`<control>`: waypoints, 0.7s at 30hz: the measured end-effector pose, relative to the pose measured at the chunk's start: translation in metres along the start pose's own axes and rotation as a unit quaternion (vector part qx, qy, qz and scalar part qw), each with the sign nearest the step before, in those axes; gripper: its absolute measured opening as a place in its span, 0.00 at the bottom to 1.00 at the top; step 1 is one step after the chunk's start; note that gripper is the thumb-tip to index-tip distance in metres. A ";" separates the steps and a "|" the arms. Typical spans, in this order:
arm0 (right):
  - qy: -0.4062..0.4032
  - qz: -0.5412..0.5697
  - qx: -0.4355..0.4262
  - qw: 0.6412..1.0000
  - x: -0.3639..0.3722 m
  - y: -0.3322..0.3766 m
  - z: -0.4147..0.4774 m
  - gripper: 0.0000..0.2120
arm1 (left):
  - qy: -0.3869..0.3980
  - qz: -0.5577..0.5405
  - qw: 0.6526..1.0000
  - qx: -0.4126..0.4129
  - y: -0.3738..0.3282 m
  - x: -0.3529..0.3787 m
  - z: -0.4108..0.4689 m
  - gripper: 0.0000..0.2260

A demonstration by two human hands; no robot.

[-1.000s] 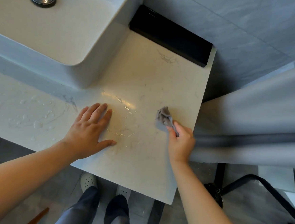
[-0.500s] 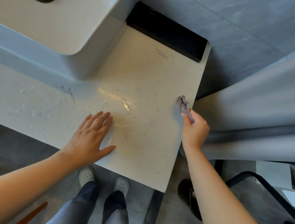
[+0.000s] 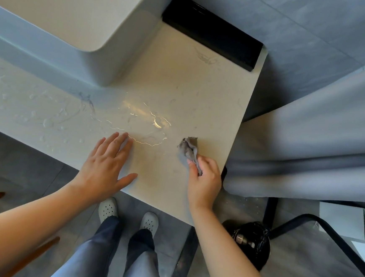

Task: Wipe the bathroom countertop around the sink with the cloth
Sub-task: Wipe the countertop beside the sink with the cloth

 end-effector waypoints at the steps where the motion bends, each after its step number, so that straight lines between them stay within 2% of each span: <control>1: 0.010 0.008 -0.003 1.000 0.001 0.004 -0.008 0.10 | -0.003 -0.001 1.000 -0.005 0.001 -0.001 0.000 0.39; 5: 0.065 0.053 -0.002 0.996 0.003 0.015 -0.028 0.08 | -0.006 -0.007 1.000 -0.025 0.008 0.000 -0.002 0.41; 8: 0.097 0.102 0.009 0.990 -0.006 0.016 -0.021 0.03 | 0.001 -0.023 0.999 -0.046 0.013 0.003 -0.004 0.42; 9: 0.083 0.104 0.004 0.991 -0.013 0.017 -0.012 0.04 | 0.003 -0.023 0.999 -0.046 0.015 0.004 -0.003 0.43; 12: 0.023 0.082 -0.015 0.996 -0.030 0.014 0.028 0.16 | 0.003 -0.023 0.999 -0.042 0.016 0.007 -0.004 0.43; 13: 0.008 0.066 -0.021 0.998 -0.033 0.011 0.042 0.16 | 0.002 -0.024 0.999 -0.042 0.016 0.007 -0.004 0.42; 16: -0.003 0.025 -0.010 1.000 -0.025 -0.002 0.077 0.10 | -0.002 -0.028 0.999 -0.042 0.017 0.008 -0.005 0.42; 21: 0.021 -0.019 0.011 1.000 0.006 -0.014 0.088 0.06 | -0.008 -0.026 0.999 -0.044 0.019 0.010 -0.006 0.41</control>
Point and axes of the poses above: each hand's wrist, its own z-axis towards the middle knuckle, its own x-axis out of the palm, y = z × x, the point moved 3 cm from there along z, towards the middle knuckle, and after that the axes turned 11 degrees about -x, right-handed, at the moved point
